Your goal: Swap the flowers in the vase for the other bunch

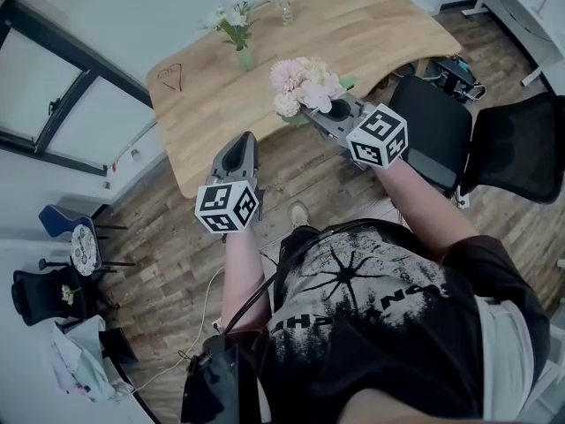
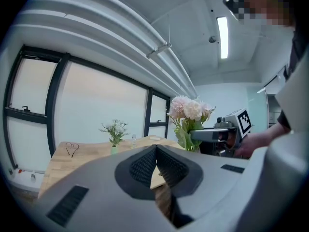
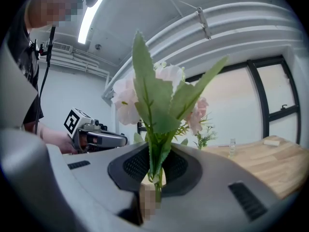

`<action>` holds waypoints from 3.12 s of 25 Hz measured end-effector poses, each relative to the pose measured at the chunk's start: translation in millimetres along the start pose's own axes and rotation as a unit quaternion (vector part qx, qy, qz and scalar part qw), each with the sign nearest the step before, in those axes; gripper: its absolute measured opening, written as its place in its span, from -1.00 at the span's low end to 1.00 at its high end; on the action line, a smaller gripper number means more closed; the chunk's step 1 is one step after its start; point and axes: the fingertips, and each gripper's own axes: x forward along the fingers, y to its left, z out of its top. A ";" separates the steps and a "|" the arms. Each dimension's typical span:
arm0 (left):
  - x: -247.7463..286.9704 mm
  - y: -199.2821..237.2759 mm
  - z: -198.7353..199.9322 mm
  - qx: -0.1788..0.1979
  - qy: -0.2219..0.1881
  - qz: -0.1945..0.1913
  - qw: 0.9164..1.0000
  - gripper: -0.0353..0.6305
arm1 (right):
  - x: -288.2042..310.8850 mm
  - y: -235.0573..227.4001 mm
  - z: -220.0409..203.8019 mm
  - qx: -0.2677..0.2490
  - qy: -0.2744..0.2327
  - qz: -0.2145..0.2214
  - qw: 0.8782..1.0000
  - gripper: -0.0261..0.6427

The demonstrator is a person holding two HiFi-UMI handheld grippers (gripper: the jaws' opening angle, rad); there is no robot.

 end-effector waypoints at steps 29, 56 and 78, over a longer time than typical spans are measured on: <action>101.5 123.1 -5.5 0.003 0.045 -0.059 0.997 -0.85 | 123.7 -69.9 -11.2 0.027 0.010 -0.054 0.998 -0.78; 167.3 218.4 -10.6 -0.003 0.056 -0.118 0.991 -0.85 | 213.4 -116.8 -23.1 0.030 0.012 -0.103 0.994 -0.78; 256.1 257.2 26.0 0.011 0.059 -0.046 0.997 -0.84 | 235.8 -220.9 -5.7 0.052 0.003 -0.069 0.996 -0.78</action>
